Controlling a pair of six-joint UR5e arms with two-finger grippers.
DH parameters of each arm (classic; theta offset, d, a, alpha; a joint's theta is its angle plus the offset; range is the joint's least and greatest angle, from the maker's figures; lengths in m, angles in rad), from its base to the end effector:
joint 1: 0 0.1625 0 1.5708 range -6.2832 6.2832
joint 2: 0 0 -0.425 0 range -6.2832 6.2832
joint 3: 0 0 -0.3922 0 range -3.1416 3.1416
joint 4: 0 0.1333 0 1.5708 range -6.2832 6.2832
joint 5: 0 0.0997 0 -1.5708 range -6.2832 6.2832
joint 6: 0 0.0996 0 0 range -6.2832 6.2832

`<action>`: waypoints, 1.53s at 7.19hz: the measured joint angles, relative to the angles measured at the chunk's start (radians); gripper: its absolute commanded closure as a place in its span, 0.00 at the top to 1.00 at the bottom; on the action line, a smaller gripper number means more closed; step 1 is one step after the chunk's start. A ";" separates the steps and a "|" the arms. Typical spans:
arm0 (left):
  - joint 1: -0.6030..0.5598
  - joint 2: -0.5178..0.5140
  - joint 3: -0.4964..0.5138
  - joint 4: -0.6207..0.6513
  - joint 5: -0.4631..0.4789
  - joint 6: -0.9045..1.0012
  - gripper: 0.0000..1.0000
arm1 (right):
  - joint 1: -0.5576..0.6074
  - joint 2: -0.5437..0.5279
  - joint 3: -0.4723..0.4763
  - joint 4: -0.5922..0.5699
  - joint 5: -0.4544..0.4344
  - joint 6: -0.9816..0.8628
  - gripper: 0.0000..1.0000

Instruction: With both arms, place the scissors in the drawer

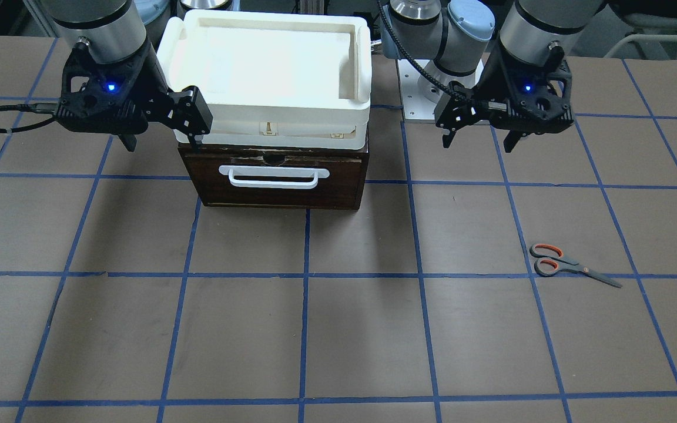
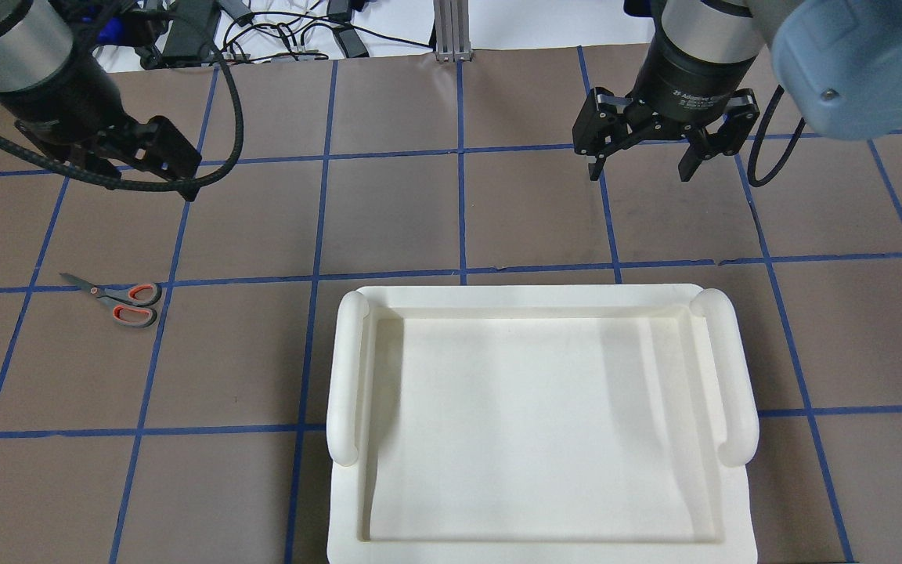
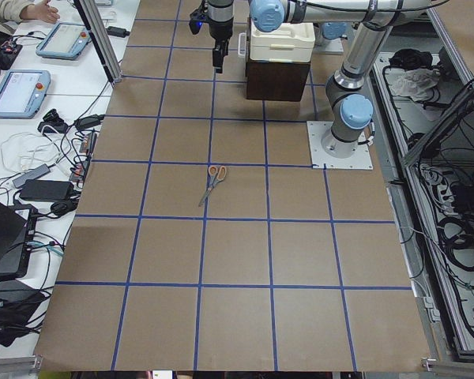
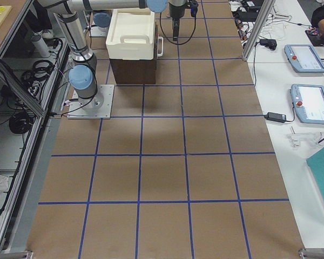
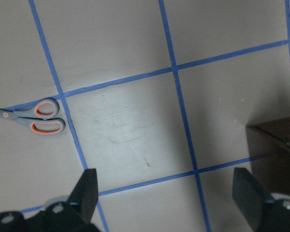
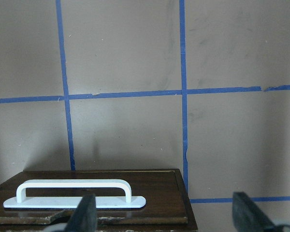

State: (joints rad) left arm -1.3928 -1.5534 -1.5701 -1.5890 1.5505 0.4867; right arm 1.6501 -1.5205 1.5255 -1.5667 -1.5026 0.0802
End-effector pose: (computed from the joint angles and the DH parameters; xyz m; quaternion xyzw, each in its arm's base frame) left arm -0.0474 -0.5007 0.4949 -0.1537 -0.9881 0.0033 0.0096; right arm 0.1802 -0.4996 0.4847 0.0006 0.9994 0.0072 0.0336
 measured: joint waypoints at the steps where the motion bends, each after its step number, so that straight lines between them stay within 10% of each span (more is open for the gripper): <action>1: 0.053 -0.003 -0.007 0.002 0.001 0.222 1.00 | 0.014 0.027 -0.005 -0.002 0.019 -0.072 1.00; 5: 0.300 -0.058 -0.114 0.068 0.019 1.003 1.00 | 0.088 0.133 -0.008 -0.007 0.079 -0.548 0.99; 11: 0.434 -0.326 -0.188 0.434 0.092 1.555 0.99 | 0.179 0.286 -0.007 0.003 0.080 -1.216 0.97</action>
State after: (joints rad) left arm -0.9590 -1.8795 -1.7577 -1.1552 1.6428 2.0422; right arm 1.8286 -1.2349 1.5190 -1.5642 -1.4224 -1.1354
